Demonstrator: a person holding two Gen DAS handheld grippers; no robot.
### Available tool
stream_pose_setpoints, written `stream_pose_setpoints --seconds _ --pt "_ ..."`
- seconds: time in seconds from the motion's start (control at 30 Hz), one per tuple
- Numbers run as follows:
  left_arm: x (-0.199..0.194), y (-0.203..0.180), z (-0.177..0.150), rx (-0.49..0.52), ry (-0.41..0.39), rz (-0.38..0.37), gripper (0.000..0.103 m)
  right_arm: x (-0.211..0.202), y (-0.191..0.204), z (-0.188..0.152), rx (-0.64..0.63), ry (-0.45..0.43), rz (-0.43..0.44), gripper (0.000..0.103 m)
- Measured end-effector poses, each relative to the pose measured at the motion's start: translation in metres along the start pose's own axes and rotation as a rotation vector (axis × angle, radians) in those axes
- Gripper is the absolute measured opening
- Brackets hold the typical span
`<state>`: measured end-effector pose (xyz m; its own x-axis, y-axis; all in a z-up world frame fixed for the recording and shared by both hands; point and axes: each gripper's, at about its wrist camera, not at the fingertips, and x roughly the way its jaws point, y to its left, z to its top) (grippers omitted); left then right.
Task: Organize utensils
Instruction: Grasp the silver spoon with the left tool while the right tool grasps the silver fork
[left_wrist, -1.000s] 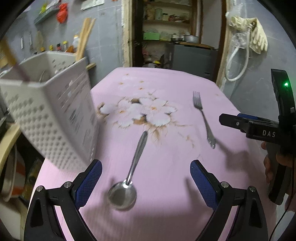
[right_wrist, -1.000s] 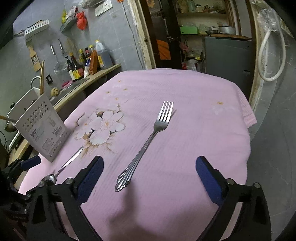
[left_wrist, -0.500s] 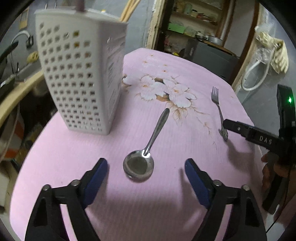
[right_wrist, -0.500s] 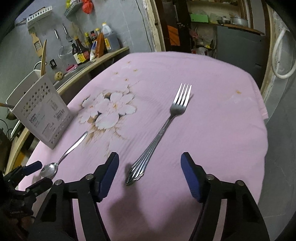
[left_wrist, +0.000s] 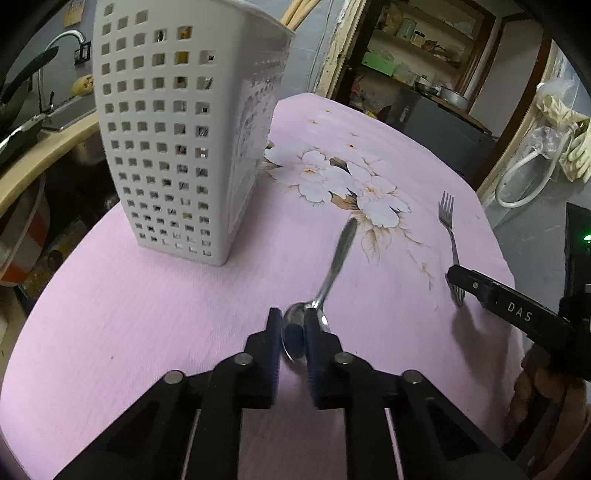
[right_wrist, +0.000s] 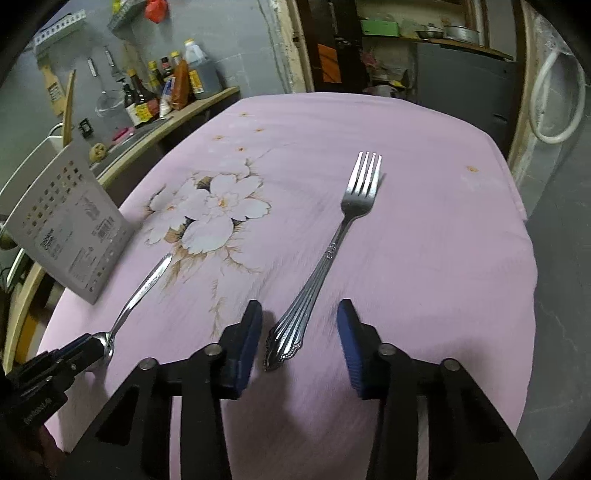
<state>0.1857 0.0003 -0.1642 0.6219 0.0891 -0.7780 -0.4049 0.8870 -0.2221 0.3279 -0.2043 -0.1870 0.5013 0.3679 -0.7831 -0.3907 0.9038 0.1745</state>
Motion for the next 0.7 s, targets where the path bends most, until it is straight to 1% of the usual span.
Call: stream_pose_setpoints --seconds 0.07,0.17,0.47,0.7 --pt "0.002 -0.002 0.002 -0.005 -0.005 0.0 0.01 -0.001 0.002 -0.001 0.009 0.005 -0.019 0.027" --pt "0.004 -0.005 0.006 0.001 -0.014 -0.001 0.008 -0.003 0.004 -0.004 0.026 0.014 -0.017 0.02" --pt "0.015 -0.028 0.019 0.036 -0.046 -0.024 0.004 -0.001 -0.003 -0.003 0.046 0.012 0.007 0.018" --pt "0.025 -0.042 0.03 0.028 -0.061 -0.026 0.004 0.009 -0.017 0.011 0.091 -0.006 0.041 0.018"
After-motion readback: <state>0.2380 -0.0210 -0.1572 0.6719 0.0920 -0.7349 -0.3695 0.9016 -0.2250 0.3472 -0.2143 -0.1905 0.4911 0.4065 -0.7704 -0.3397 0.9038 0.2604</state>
